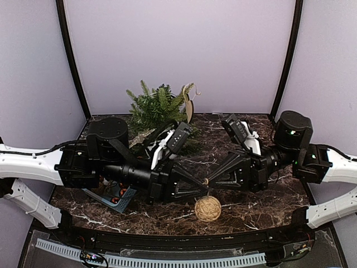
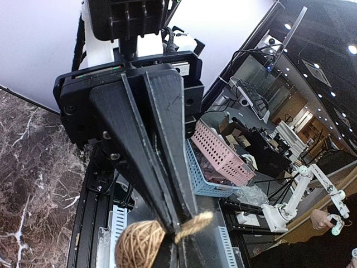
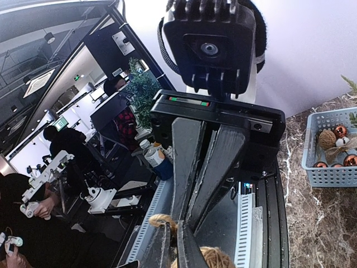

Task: Decorate the small christmas tree
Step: Pass from the left arm to the right

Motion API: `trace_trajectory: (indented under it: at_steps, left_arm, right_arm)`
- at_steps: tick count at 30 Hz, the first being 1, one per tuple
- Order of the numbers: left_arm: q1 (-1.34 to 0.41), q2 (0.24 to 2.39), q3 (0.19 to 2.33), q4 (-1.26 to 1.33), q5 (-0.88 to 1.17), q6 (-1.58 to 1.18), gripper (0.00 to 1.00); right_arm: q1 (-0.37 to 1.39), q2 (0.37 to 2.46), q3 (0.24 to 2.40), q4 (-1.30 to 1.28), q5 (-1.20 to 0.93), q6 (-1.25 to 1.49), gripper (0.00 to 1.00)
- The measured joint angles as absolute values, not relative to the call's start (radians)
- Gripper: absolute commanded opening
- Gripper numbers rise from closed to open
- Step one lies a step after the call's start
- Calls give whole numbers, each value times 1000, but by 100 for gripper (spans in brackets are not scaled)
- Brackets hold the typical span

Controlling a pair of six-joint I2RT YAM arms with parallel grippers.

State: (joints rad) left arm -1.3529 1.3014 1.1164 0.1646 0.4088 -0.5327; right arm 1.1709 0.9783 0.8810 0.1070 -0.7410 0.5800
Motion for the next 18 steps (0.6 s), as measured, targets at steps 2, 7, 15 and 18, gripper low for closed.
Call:
trace_trajectory:
  at_steps: [2,7,15,18]
  left_arm:
    - [-1353,1303,1116,165,411,-535,0]
    - [-1353,1304,1116,164,413,-536,0]
    - [-1351,1304,1116,163,422,-536,0]
    - [-1348,1304,1115,162,413,-536,0]
  right_arm:
    - [1171,979,883,104,-741,579,8]
    - [1173,987,887,102,-741,571,0]
    - [1179,991,904,71,-731,553,0]
    - [1180,987,912,46,-705,543,0]
